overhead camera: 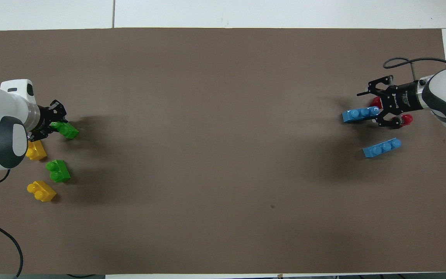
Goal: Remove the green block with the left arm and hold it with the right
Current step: 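Lower and release the green piece while the right gripper releases the blue piece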
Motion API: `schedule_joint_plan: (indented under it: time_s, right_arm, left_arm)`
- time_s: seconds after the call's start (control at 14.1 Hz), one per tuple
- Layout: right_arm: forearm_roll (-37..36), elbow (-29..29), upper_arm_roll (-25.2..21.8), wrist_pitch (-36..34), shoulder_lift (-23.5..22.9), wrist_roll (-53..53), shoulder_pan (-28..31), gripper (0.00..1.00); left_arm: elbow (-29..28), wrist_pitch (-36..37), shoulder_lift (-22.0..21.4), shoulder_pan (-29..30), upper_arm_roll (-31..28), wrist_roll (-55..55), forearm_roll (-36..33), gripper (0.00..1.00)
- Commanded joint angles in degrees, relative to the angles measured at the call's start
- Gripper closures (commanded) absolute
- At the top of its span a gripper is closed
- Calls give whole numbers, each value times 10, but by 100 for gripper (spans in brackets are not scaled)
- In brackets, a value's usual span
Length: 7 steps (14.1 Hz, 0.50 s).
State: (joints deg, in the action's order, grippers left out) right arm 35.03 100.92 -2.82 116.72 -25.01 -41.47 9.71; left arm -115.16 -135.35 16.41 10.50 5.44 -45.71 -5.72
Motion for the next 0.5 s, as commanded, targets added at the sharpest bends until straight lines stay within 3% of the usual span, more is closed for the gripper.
schedule_joint_plan:
  time_s: [0.0,0.42]
  right_arm:
    - [-5,4,4,9,5,-21,-1,20]
    - [-14,-33,7,-26,17,-59,-7,18]
  left_arm:
    - [-9,-12,-3,7,5,28,2,0]
    - [-2,2,-12,4,5,31,2,0]
